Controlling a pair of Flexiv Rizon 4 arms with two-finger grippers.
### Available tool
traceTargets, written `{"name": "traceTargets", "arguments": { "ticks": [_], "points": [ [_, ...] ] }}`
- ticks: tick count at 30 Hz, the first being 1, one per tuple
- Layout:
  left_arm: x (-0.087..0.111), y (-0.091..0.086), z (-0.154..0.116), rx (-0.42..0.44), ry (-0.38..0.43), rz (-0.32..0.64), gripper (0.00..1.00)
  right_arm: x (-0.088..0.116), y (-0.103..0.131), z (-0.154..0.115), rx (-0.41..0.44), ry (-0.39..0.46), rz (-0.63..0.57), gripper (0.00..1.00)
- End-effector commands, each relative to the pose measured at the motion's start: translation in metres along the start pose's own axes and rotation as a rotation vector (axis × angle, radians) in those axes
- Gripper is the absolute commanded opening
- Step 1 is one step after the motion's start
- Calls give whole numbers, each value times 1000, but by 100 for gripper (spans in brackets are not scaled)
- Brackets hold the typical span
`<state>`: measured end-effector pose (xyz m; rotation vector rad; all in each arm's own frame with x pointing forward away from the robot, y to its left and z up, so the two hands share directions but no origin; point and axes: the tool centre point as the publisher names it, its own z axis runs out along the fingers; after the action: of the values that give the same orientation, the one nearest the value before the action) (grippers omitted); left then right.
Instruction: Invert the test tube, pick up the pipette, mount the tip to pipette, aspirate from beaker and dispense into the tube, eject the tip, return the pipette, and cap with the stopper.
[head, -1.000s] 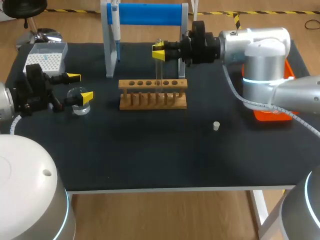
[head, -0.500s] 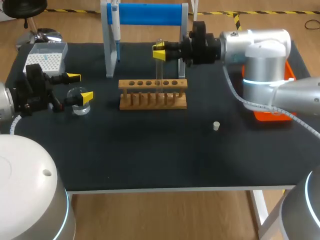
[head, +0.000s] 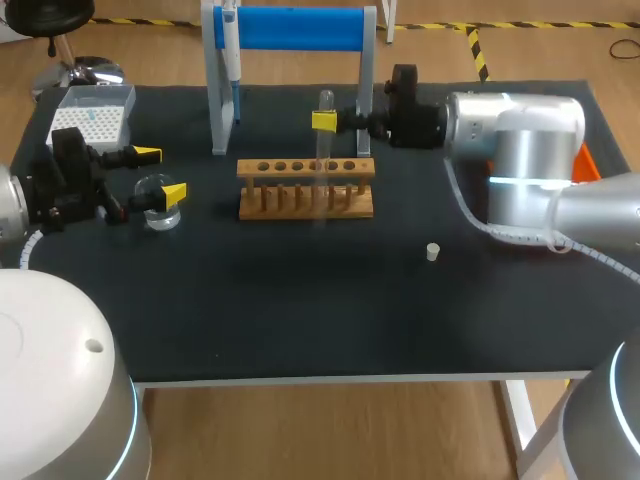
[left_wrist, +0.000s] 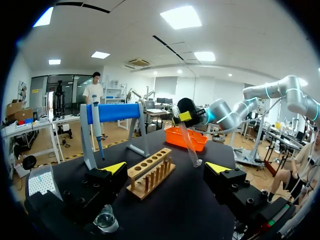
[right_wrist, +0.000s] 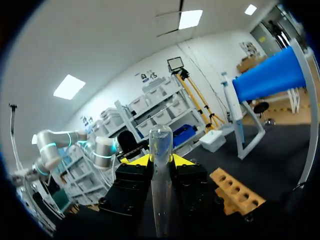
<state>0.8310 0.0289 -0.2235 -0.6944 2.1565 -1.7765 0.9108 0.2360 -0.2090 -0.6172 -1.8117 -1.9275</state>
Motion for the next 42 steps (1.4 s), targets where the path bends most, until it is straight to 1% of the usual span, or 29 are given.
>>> {"name": "traceTargets", "arguments": {
  "ticks": [1,2,3,4,5,20,22,26,28,30,33,35,42],
  "points": [
    [1,0,1,1,-3,1,100,5,-8,-4,31,-56,469,0],
    [1,0,1,1,-3,1,100,5,-9,-4,33,-61,496,0],
    [1,0,1,1,-3,1,100,6,-12,-5,44,-75,550,0],
    [1,0,1,1,-3,1,100,7,-14,-5,74,-96,575,0],
    [1,0,1,1,-3,1,100,7,-15,-5,64,-97,577,0],
    [1,0,1,1,-3,1,100,7,-15,-5,64,-97,577,0],
    [1,0,1,1,-3,1,100,7,-16,-6,59,-93,594,0],
    [1,0,1,1,-3,1,100,6,-20,-6,59,-76,707,0],
    [1,0,1,1,-3,1,100,7,-23,-6,67,-83,747,0],
    [1,0,1,1,-3,1,100,7,-26,-6,56,-65,819,0],
    [1,0,1,1,-3,1,100,7,-30,-6,81,-82,857,0],
    [1,0,1,1,-3,1,100,8,-30,-6,78,-83,866,0],
    [1,0,1,1,-3,1,100,10,-28,-9,32,-60,917,0]
  ]
}}
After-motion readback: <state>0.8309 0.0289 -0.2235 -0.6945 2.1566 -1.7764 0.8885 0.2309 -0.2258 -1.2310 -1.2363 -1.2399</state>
